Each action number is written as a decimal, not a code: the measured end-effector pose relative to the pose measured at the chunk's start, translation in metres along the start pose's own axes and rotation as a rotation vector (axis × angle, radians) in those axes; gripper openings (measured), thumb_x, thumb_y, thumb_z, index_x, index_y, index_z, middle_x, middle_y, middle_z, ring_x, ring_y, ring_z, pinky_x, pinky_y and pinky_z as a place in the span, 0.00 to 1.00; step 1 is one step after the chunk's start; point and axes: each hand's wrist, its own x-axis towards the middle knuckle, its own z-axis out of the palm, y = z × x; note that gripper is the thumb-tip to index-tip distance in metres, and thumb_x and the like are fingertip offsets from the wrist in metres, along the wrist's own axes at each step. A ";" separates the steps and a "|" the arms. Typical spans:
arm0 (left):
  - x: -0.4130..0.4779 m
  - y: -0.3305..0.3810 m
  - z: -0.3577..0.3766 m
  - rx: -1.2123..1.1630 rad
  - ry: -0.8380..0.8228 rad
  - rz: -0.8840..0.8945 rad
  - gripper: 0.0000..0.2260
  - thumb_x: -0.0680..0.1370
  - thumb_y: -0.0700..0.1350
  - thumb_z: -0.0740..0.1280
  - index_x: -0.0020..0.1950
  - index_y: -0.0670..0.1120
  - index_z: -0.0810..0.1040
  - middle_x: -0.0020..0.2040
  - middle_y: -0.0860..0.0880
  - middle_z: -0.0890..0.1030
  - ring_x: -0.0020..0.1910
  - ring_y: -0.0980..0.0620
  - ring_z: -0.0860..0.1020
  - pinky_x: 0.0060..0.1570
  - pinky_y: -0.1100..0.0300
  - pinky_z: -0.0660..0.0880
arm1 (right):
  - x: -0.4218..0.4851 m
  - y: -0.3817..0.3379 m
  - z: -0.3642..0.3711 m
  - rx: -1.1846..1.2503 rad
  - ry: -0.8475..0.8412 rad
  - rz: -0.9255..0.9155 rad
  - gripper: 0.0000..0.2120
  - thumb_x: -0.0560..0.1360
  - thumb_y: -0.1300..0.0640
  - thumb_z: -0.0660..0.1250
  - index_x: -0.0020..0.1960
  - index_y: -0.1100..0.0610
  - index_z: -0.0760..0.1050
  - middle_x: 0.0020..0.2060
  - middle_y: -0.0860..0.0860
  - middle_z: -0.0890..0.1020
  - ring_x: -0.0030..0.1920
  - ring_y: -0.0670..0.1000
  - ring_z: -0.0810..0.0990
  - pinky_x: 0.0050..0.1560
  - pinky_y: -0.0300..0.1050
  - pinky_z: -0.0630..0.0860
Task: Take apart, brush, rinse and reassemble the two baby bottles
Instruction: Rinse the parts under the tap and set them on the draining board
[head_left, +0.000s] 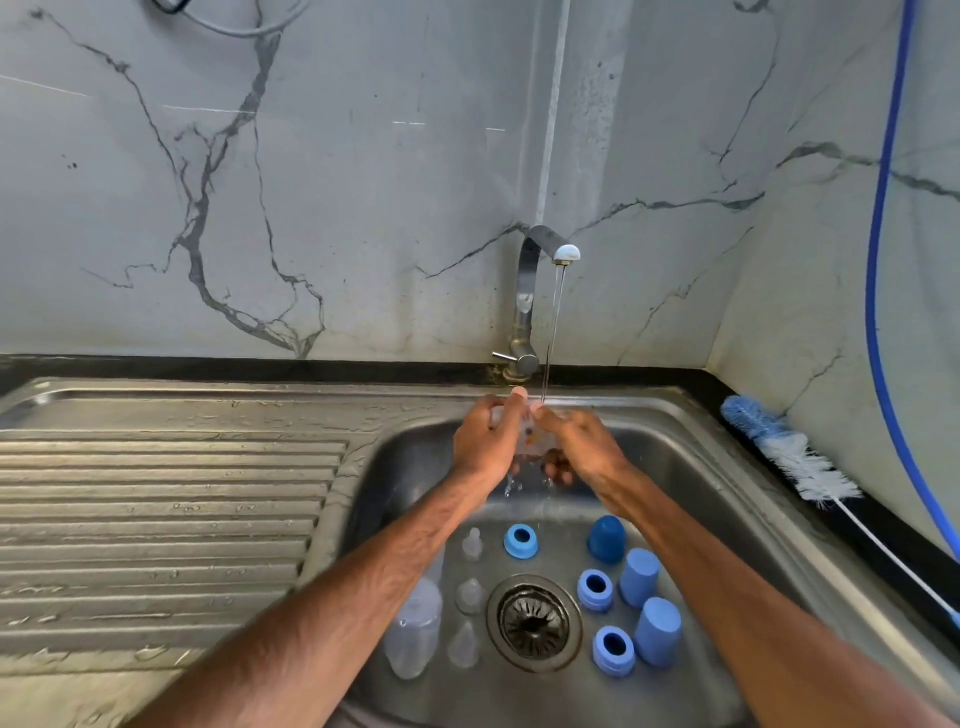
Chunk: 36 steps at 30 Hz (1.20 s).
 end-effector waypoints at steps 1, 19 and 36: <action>-0.002 0.002 0.001 0.019 -0.034 0.106 0.14 0.82 0.60 0.65 0.55 0.50 0.80 0.45 0.48 0.85 0.31 0.57 0.81 0.28 0.60 0.76 | 0.001 0.001 -0.001 0.060 0.016 0.056 0.28 0.85 0.38 0.56 0.50 0.61 0.82 0.31 0.55 0.83 0.25 0.46 0.75 0.25 0.38 0.71; 0.012 0.001 -0.006 0.187 0.043 -0.145 0.29 0.84 0.64 0.54 0.48 0.42 0.82 0.39 0.46 0.83 0.34 0.49 0.80 0.32 0.60 0.71 | 0.004 -0.001 0.001 0.434 -0.180 0.060 0.16 0.80 0.55 0.71 0.63 0.64 0.79 0.52 0.63 0.86 0.47 0.61 0.87 0.42 0.46 0.85; 0.010 -0.007 -0.020 0.745 -0.040 0.310 0.14 0.85 0.50 0.59 0.43 0.47 0.78 0.40 0.49 0.80 0.41 0.49 0.80 0.36 0.58 0.71 | 0.008 0.011 0.006 -0.069 0.244 -0.007 0.22 0.65 0.53 0.84 0.55 0.51 0.79 0.49 0.46 0.83 0.49 0.44 0.82 0.44 0.36 0.80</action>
